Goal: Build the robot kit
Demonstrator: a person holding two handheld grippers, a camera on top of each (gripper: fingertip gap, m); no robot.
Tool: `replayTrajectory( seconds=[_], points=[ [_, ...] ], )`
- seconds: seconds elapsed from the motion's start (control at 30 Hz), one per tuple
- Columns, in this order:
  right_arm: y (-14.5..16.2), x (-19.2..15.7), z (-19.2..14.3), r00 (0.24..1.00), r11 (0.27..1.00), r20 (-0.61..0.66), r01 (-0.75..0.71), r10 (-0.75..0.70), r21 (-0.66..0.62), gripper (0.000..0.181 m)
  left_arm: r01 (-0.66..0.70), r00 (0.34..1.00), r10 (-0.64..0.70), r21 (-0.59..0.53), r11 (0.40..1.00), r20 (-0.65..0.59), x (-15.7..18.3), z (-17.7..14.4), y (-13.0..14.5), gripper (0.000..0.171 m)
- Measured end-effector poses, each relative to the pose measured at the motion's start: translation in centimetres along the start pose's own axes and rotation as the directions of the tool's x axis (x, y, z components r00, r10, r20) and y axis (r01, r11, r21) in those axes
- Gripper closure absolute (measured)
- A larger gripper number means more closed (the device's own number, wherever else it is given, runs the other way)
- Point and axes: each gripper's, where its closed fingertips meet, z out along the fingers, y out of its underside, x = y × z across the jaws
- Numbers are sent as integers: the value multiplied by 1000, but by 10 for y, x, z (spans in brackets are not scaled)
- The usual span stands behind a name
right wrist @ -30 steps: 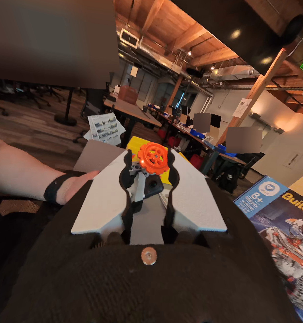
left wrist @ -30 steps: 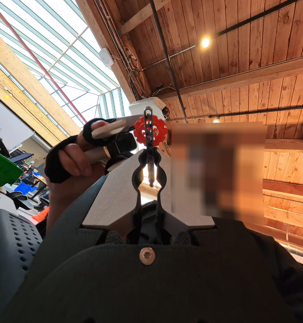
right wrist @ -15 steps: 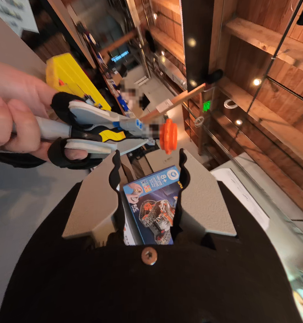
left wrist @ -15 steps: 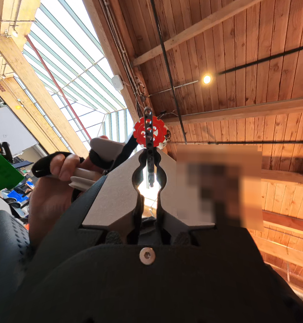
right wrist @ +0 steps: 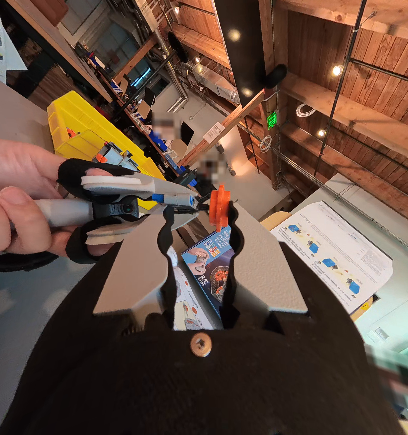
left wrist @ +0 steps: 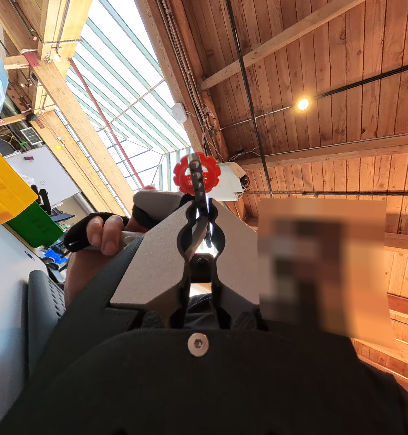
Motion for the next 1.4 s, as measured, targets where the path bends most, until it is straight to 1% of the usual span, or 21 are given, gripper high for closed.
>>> replayTrajectory(
  seconds=[0.03, 0.2, 0.27, 0.3, 0.33, 0.37, 0.43, 0.53, 0.57, 0.6, 0.63, 0.7, 0.77, 0.83, 0.9, 0.97, 1.0, 1.07, 1.2, 1.3, 1.4],
  points=[
    [0, 0, -1, 1000, 1000, 12, -19, 19, 4, 137, -12, 1000, 12, -11, 1000, 11, 0, 1, 2, 163],
    [2, 15, -12, 976, 976, 64, -213, 210, 44, 137, -165, 974, 176, -85, 983, 144, -8, 3, 10, 143],
    [3, 17, -18, 943, 948, 135, -314, 305, 56, 137, -258, 933, 278, -116, 959, 229, -13, 0, 8, 134],
    [5, 15, -21, 912, 925, 193, -378, 363, 46, 137, -336, 887, 364, -144, 931, 284, -15, -3, 7, 130],
    [8, 15, -24, 874, 898, 240, -440, 422, 23, 137, -427, 820, 466, -187, 885, 333, -16, -5, 5, 127],
    [13, 16, -26, 835, 868, 268, -497, 480, -2, 137, -514, 735, 571, -249, 821, 366, -16, -6, 6, 127],
    [20, 13, -34, 726, 793, 362, -606, 585, -66, 138, -621, 550, 749, -418, 663, 369, -18, -8, 15, 126],
    [13, 14, -46, 555, 678, 497, -728, 667, -97, 138, -611, 303, 914, -681, 404, 271, -32, -18, 26, 118],
    [9, 15, -49, 506, 643, 534, -760, 678, -97, 138, -592, 237, 945, -737, 325, 226, -36, -23, 27, 117],
    [5, 14, -52, 466, 618, 567, -780, 679, -98, 139, -581, 196, 963, -769, 266, 185, -38, -24, 29, 114],
    [2, 12, -54, 441, 607, 593, -788, 674, -103, 138, -586, 188, 970, -776, 234, 151, -38, -22, 32, 112],
    [-1, 7, -56, 442, 619, 616, -780, 652, -96, 139, -612, 196, 975, -763, 208, 108, -35, -16, 39, 111],
    [-3, -1, -57, 445, 640, 638, -762, 628, -99, 138, -631, 167, 982, -756, 173, 85, -34, -13, 42, 111],
    [-5, -9, -57, 445, 654, 659, -751, 606, -94, 138, -650, 119, 992, -751, 113, 46, -31, -10, 45, 115],
    [-7, -17, -58, 430, 658, 680, -745, 594, -104, 138, -654, 46, 999, -756, 26, -6, -30, -10, 49, 126],
    [-8, -22, -57, 424, 660, 691, -744, 586, -104, 138, -634, -33, 998, -771, -61, -51, -32, -14, 50, 127],
    [-9, -23, -58, 427, 666, 700, -741, 572, -91, 138, -631, -58, 996, -771, -85, -63, -31, -14, 52, 127],
    [-9, -27, -59, 438, 685, 710, -724, 551, -85, 138, -617, -82, 994, -779, -110, -76, -31, -18, 54, 127],
    [-2, -32, -56, 496, 735, 685, -673, 534, -85, 138, -598, -104, 992, -793, -119, -71, -28, -24, 50, 128],
    [12, -32, -52, 580, 792, 630, -604, 516, -91, 138, -561, -177, 981, -812, -162, -74, -27, -32, 40, 128],
    [35, -43, -50, 648, 863, 597, -476, 473, -167, 136, -495, -241, 965, -842, -215, -105, -30, -43, 33, 128]
  ],
)
